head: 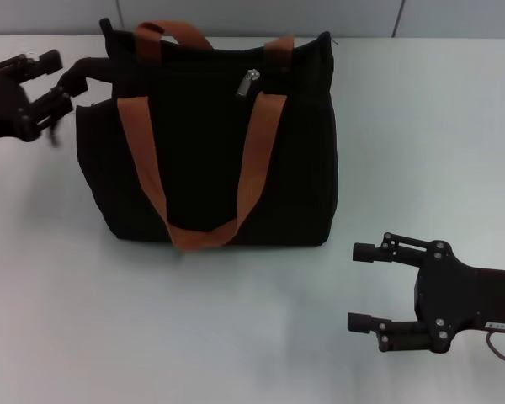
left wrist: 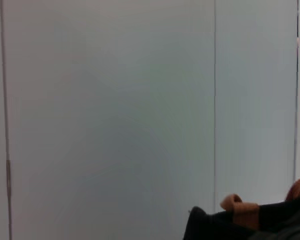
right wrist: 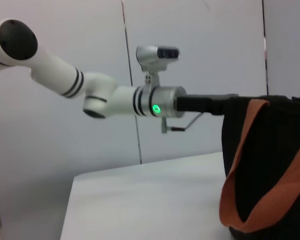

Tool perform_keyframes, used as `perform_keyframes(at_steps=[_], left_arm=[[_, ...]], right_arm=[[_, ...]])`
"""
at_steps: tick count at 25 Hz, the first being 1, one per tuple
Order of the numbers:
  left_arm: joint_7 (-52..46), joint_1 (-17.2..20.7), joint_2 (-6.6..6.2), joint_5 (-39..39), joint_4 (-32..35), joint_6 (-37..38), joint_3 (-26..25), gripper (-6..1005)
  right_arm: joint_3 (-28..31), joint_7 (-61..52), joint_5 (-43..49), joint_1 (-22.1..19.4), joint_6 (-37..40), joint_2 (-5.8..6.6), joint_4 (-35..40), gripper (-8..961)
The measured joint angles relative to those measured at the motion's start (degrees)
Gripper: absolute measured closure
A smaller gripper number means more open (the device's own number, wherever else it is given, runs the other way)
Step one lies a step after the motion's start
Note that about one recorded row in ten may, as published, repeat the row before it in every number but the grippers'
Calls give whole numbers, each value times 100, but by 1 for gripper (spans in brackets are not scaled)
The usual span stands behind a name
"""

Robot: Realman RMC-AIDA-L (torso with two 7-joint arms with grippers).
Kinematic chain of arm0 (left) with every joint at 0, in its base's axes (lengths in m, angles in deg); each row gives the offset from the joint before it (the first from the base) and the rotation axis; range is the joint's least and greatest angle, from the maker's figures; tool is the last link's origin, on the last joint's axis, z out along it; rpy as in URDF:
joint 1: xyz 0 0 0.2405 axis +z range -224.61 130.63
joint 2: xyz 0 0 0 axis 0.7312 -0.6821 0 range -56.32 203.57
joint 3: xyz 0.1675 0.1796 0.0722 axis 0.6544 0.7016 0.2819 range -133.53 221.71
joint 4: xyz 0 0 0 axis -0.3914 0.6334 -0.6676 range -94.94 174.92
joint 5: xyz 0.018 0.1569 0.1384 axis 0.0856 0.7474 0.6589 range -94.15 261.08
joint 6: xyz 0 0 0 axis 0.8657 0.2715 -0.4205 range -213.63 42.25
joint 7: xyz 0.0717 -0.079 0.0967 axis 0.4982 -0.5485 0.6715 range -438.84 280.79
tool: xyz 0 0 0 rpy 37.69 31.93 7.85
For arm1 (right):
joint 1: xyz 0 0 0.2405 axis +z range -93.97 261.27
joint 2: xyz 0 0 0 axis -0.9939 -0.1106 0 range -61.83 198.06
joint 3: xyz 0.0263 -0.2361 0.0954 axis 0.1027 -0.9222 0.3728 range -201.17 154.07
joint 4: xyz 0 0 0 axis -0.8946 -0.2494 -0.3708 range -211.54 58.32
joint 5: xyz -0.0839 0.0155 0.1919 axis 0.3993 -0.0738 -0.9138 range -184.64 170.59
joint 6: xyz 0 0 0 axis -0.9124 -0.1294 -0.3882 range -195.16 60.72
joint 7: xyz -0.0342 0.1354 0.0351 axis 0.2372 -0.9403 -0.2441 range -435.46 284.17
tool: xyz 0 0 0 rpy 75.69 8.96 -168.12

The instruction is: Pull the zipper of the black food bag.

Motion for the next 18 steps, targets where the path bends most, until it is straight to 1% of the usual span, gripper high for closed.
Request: perform_keyframes(at_steps=[1,2,4,5,6,9,12,13,14,15,16,17,18], left_arm=[[-529,38,-147,161,216,246,1,718],[-529,38,-147,161,216,246,1,672],[-1058,66,-335,283,427,560,1,579],[-1058,66,-335,283,427,560,1,533],[-1496,75,-517,390,570,928,-16,487],[-1791,81,-691,423,601,1378,-62,398],[-1791,81,-691,423,601,1378,-62,310],[-1811,74,-703,414,504,1890,-77,280],[-1613,64,-558,436,447,2233,-35,255],[-1470,68,-479,453,423,2364,-12,231],[-1248,87,-371,530,373,2466,17,206],[-1205,91,-352,545,361,2478,22,181],[-1126,99,-309,581,336,2505,36,181]], right_arm=[[-10,-3,2,-1,-42,1,-2,127],[-10,-3,2,-1,-42,1,-2,127],[2,-3,3,3,-70,5,-2,127],[12,-4,3,13,-79,6,-2,127],[26,-5,4,35,-81,6,-2,127],[42,-5,3,48,-84,-1,-2,127],[55,-4,0,68,-120,-29,-2,127],[55,1,0,90,-142,-38,-6,127],[51,3,0,113,-165,-45,-24,127],[48,4,0,143,-187,-50,-56,127],[47,13,0,189,-222,-52,-137,127],[47,13,0,189,-222,-52,-137,127],[47,27,1,207,-233,-52,-179,127]])
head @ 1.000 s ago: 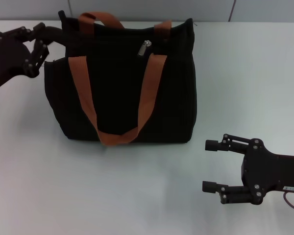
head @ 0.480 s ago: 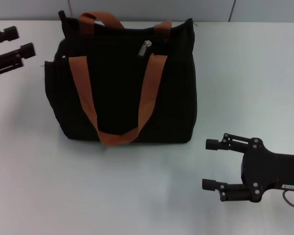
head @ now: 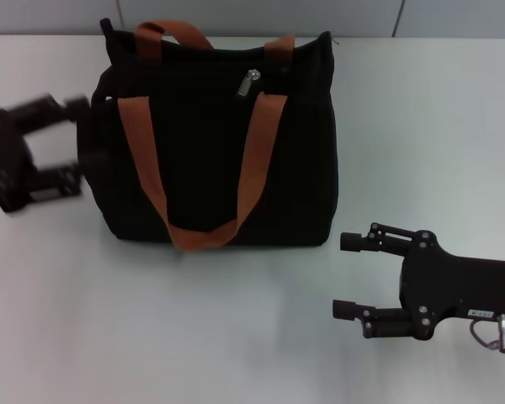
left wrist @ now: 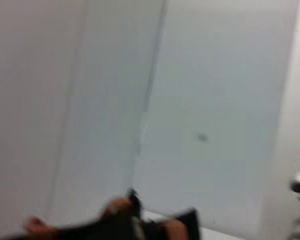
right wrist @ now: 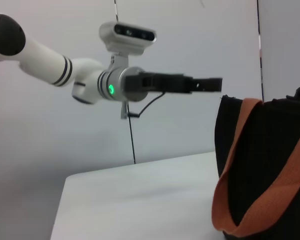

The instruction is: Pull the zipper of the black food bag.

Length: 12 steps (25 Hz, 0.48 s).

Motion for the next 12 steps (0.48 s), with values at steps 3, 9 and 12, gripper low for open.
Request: perform_keyframes(at_steps=[3,9,12], left_arm=[[333,10,86,236,-207,65,94,183],[916,-1,215,857,-709,11,649,185],[1040,39,418,1428,-754,-243,777,186]], right_arm=[[-26,18,0,12,-41,-1,-58,127],[-48,35,2,14,-171,-10,-264,127],[-58,41,36,58,-219,-15,-404,127]])
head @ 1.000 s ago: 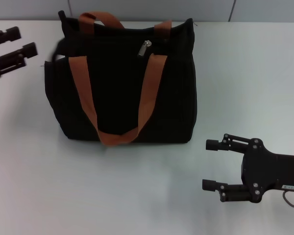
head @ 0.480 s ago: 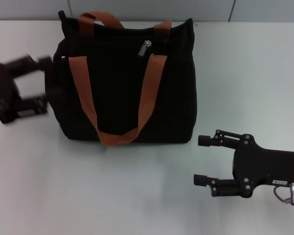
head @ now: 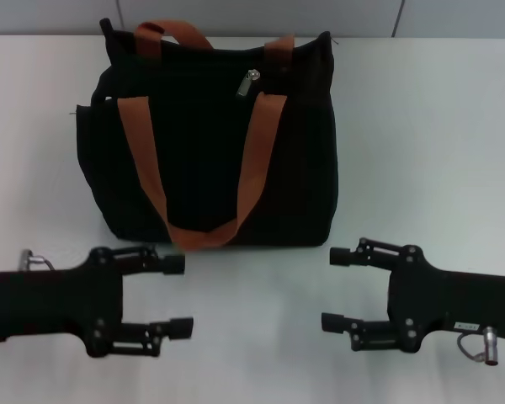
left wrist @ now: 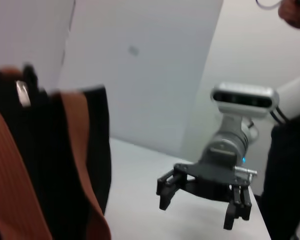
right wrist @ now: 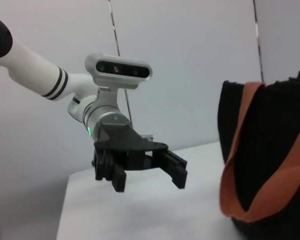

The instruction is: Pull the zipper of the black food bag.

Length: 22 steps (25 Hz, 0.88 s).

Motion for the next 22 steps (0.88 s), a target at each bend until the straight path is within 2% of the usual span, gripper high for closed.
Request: perform_keyframes(at_steps=[3,4,22], left_arm=[[0,0,0,0,0,0,0,198],[273,33,73,106,-79,-60,2,202],[345,102,66,105,-159,-28,0,294]], right_arm=[[-25,5,93,37,-3,-1,-67,127],[-40,7,111,44,-3,-2,-78,127],[-77,85,123,80,25,-11,-169,127]])
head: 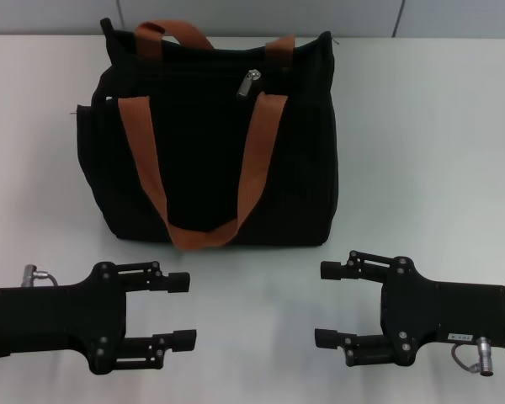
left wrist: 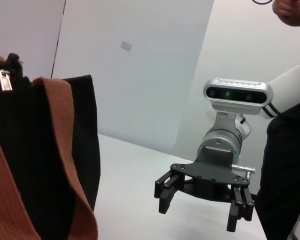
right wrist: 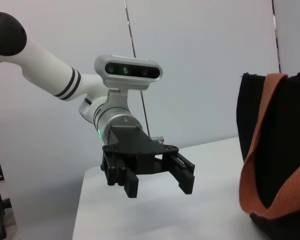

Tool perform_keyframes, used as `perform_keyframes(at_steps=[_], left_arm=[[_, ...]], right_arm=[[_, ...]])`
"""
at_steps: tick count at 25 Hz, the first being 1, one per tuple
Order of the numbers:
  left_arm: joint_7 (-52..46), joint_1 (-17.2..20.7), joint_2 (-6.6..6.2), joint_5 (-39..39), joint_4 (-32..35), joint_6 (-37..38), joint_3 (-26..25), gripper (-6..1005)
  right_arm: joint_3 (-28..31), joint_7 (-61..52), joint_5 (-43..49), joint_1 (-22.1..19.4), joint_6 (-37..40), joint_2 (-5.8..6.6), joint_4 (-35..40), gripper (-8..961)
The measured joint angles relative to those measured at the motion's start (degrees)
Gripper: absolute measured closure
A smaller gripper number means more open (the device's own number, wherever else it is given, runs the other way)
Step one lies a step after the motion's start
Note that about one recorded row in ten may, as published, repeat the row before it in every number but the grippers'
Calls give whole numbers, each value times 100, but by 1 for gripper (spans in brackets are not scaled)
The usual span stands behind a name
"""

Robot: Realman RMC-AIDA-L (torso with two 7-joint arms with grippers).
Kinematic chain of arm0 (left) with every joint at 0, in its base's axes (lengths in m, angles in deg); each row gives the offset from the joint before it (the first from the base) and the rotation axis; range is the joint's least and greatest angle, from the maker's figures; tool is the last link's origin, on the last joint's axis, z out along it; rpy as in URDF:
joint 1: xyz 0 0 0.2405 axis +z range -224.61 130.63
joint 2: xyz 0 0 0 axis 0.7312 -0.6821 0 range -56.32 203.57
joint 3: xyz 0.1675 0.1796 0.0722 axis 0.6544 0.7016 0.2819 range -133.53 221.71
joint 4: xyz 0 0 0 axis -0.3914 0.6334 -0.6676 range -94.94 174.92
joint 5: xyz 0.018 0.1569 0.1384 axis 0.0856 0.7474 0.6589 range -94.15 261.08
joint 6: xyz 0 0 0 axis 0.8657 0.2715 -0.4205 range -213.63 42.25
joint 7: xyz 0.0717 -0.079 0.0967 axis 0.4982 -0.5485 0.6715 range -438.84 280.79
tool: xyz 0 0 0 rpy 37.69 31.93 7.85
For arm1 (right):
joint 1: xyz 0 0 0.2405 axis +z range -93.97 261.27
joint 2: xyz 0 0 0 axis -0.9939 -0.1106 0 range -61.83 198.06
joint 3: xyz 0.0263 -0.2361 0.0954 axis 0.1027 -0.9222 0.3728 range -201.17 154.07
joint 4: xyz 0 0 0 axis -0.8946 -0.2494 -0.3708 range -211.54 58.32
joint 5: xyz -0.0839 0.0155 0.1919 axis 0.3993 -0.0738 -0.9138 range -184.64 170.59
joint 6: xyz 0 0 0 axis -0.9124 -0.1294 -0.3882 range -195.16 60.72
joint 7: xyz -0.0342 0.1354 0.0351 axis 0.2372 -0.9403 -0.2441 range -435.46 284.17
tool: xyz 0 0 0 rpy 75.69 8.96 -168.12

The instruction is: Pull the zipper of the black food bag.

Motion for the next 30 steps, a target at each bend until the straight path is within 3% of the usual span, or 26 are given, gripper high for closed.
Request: perform_keyframes(at_steps=[30], left_arm=[[-36,40,-36,0,0,23,3,302]], right_arm=[[22,-16,-50,24,36,0,3,127]])
